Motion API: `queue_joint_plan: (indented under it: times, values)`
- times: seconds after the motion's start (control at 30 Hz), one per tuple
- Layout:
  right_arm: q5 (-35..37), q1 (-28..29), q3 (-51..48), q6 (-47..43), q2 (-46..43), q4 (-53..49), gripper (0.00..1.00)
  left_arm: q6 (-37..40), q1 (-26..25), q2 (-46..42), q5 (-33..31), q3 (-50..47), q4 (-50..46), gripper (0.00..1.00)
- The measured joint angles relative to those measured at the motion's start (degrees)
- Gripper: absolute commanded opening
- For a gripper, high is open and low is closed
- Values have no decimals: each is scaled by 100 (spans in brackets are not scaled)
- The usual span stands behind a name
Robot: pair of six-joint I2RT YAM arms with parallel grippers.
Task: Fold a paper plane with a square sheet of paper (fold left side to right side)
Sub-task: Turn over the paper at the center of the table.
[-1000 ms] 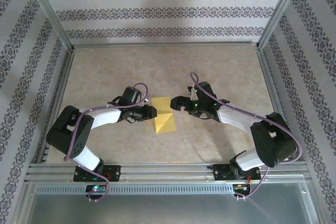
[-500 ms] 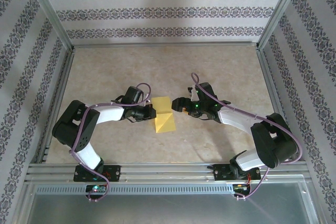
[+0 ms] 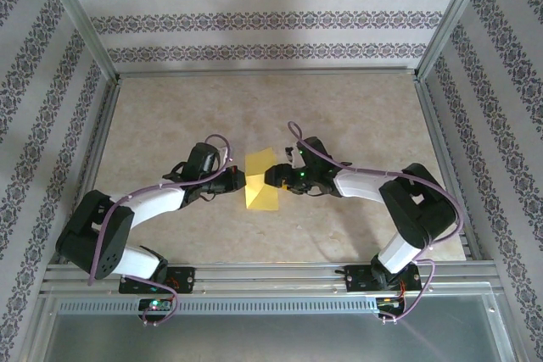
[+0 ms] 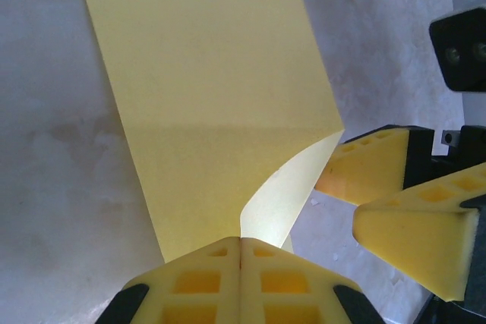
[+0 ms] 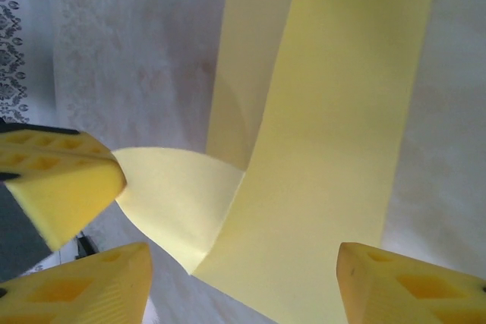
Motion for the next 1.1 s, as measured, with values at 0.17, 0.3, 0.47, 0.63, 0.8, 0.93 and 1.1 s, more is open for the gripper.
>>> queue_joint_plan:
  times: [0.17,0.3,0.47,0.63,0.8,0.93,1.1]
  values:
    - [-33,85,275,114,323,295,59,-22,0,0,-55,-39,2,0]
    - [-37,111,459,162,599,501,52,-22,0,0,-94,-39,4,0]
    - [-37,111,511,247,717,612,34,-22,0,0,-105,-39,4,4]
    - [-13,109,509,258,719,664,6,-57,0,-68,-140,-39,0,19]
    - [39,94,501,166,597,669,0,-131,133,-549,-212,-39,-94,48]
    - [72,-26,498,37,164,634,0,-212,385,-1314,-289,-48,-332,75]
    - [63,-334,496,-177,-664,680,0,-472,732,-2385,-160,-76,-496,96]
